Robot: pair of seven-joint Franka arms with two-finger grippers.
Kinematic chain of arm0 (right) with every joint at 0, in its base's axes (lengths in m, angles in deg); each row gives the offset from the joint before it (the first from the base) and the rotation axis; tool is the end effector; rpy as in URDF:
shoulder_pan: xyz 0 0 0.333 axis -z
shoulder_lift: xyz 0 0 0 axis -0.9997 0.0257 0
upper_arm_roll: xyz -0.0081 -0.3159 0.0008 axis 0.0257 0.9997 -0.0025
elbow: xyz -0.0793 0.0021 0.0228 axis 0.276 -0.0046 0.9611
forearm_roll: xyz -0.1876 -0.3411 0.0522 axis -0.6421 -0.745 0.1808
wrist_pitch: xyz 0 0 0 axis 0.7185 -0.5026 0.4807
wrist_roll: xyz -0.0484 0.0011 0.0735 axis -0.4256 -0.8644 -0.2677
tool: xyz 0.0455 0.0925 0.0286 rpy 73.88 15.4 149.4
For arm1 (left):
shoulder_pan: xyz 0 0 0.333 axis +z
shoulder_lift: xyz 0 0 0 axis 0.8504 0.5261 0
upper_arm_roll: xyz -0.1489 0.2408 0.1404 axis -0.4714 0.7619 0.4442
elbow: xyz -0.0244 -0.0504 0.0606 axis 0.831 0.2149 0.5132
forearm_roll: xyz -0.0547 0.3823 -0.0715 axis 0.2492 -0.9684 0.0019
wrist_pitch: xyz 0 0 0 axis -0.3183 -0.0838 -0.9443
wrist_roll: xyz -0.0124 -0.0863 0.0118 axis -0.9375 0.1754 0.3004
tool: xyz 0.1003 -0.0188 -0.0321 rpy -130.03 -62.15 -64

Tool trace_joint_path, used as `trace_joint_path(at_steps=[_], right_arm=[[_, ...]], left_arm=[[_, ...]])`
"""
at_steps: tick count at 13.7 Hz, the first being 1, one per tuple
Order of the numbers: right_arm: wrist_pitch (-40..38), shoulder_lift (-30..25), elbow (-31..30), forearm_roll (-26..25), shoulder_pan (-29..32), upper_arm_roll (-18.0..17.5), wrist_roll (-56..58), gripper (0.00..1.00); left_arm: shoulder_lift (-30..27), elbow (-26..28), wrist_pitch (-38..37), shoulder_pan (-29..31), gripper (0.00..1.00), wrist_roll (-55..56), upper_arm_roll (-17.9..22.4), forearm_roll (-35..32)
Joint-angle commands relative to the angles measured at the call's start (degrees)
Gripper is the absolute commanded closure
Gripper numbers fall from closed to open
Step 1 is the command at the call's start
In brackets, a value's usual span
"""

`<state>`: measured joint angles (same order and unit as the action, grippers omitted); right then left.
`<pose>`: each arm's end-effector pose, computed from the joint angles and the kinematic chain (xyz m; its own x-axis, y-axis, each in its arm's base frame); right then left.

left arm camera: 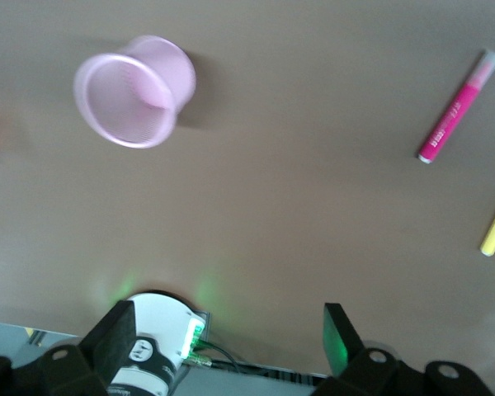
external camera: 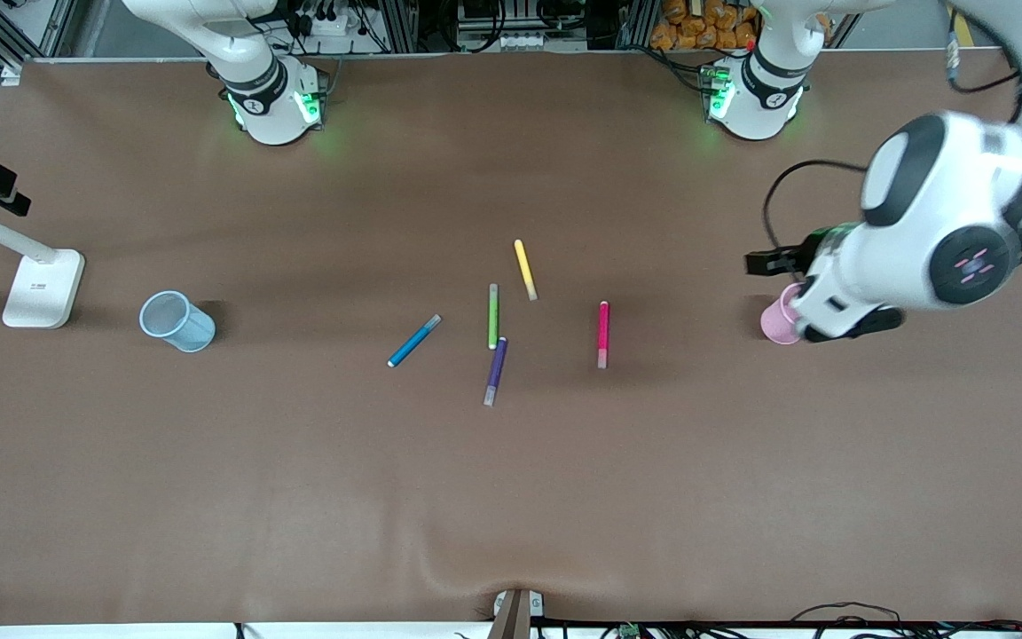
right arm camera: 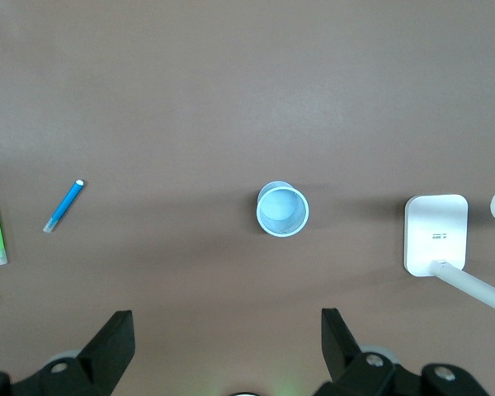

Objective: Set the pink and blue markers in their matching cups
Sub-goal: 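Move the left gripper over the pink marker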

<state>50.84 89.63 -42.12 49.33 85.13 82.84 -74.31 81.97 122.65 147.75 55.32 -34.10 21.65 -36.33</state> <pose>0.5332 -0.0495 0.6730 0.9976 -0.0622 -0.0303 -0.0627 -0.9979 -0.0160 0.5716 -0.1601 0.4247 0.8647 0.1663 -0.4739 0.1439 -0.9861 -0.0833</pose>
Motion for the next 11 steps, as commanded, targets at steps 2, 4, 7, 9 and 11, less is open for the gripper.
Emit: trace_joint_path(at_steps=[2, 4, 7, 9, 11], right_arm=[[0.5, -1.4, -1.4, 0.8, 1.2, -0.7, -0.4, 0.0], [0.5, -1.4, -1.4, 0.8, 1.3, -0.7, -0.4, 0.0], [0.5, -1.4, -1.4, 0.8, 1.4, -0.7, -0.4, 0.0], [0.5, -1.4, -1.4, 0.8, 1.3, -0.7, -0.4, 0.0], [0.4, -1.4, -1.5, 0.8, 1.4, -0.7, -0.4, 0.0]], left_arm=[[6.6, -3.1, 2.4, -3.0, 0.0, 6.3, 0.0, 2.4], [7.9, -3.0, 5.1, -5.0, 0.0, 6.4, 0.1, 1.8], [9.6, -2.8, 7.3, -5.8, 0.0, 6.3, 0.1, 1.6], [10.0, -2.8, 8.4, -5.8, 0.0, 6.3, 0.1, 1.6], [10.1, -2.7, 8.9, -6.0, 0.0, 6.3, 0.1, 1.6]])
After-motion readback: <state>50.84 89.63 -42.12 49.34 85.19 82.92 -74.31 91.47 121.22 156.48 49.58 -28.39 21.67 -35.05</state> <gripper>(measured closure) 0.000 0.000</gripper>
